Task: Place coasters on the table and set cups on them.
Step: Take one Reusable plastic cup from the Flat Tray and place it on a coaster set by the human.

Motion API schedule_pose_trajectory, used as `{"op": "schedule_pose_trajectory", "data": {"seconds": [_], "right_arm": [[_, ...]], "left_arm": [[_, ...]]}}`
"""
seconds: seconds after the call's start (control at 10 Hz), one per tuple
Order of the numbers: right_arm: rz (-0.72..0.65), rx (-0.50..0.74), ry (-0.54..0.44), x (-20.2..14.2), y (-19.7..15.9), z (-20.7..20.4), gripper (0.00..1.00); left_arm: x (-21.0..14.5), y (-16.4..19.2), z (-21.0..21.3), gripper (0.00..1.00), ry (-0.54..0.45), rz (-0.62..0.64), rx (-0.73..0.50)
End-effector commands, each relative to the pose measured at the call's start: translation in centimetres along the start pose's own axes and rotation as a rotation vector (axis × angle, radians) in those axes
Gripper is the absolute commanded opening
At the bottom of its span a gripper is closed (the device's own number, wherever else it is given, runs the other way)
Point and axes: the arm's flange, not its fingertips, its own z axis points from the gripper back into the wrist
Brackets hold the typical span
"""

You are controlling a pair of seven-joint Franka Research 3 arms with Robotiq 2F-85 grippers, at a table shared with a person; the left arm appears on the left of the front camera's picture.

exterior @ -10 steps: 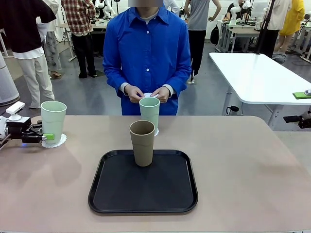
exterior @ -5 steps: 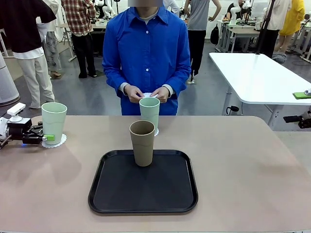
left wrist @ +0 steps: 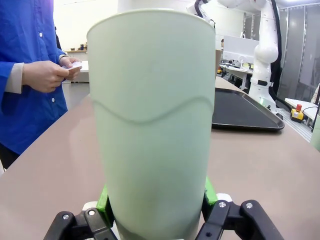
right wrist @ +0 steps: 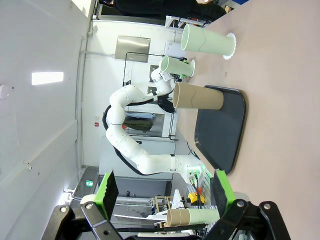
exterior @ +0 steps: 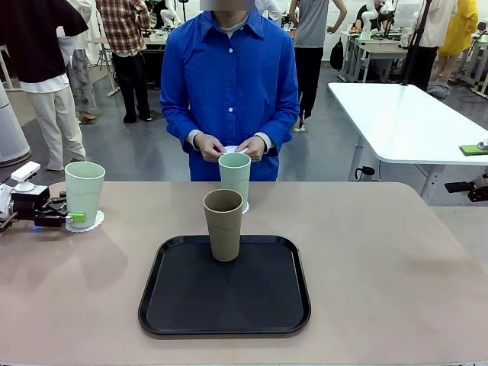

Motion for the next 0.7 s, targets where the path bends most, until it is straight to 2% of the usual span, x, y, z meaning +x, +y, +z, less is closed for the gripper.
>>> {"op": "schedule_pose_trajectory", "data": {"seconds": [0.0,0.6], "right_arm": [[0.006,0.006,0.001,-0.16,0.15,-0.04,1.00],[0.006,0.006,0.001,-0.16,0.15,-0.04,1.00]], "left_arm": [[0.44,0.34,0.32,0.81,-0.006,-0.002,-0.024],[0.92,0.65,0.27,0.81,-0.017,-0.027,-0.035]]}}
